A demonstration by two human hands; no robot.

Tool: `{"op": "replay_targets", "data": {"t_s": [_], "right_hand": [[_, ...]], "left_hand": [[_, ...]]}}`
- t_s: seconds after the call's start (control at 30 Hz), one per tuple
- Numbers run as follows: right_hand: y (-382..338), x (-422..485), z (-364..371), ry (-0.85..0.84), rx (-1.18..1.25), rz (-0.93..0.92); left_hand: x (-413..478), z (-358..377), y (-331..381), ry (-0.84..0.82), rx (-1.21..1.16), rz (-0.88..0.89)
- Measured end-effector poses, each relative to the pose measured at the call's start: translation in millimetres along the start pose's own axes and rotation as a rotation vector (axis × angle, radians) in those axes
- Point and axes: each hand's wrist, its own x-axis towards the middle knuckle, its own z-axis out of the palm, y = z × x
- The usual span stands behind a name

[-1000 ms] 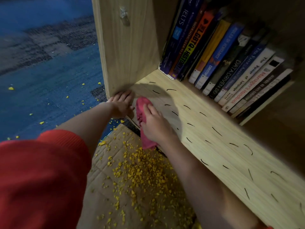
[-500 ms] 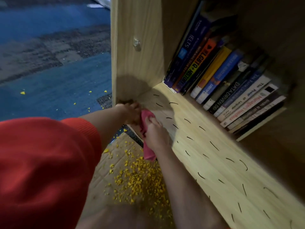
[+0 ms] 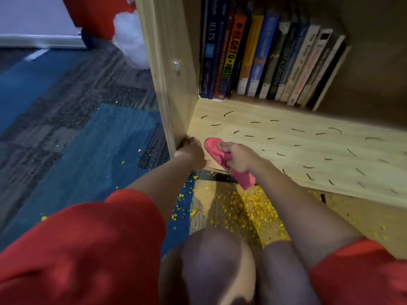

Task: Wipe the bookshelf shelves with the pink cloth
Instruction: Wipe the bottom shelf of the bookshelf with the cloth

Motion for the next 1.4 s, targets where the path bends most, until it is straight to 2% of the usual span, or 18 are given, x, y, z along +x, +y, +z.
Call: {"op": "replay_targets", "data": {"t_s": [0.17, 0.33, 0.43, 0.57, 0.7, 0.77, 0.9, 1.1, 1.27, 1.4], "right_hand": [[-8, 0, -8, -0.118, -0.086, 0.036], [-15, -5, -39, -0.385, -0.136, 0.067], [-21, -5, -40, -0.429, -0.162, 0.077], [-15, 5, -33, -0.303, -0.116, 0.024], [-18, 8, -12, 0.097, -0.14, -0.001], [-22, 0, 8, 0.198, -0.179, -0.051], [4, 0, 32, 0.247, -0.295, -0.217], [23, 26, 3, 0.274, -0.297, -0.073], [11, 23, 22, 0.227, -0.275, -0.295], [14, 35, 13, 0.309, -0.242, -0.225]], "left_hand": [[-13, -2, -1, 0.016, -0.093, -0.006], [-11, -8, -3, -0.006, -0.114, 0.009], [-14, -10, -1, 0.027, -0.09, 0.011], [-11, -4, -1, 0.051, -0.166, 0.006], [-9, -7, -1, 0.055, -0.187, 0.01], [-4, -7, -3, 0.033, -0.208, 0.024], [18, -4, -12, 0.042, -0.278, -0.014], [15, 22, -4, 0.117, -0.478, -0.007], [18, 19, -5, 0.103, -0.467, 0.034], [15, 16, -4, 0.055, -0.457, 0.026]]}}
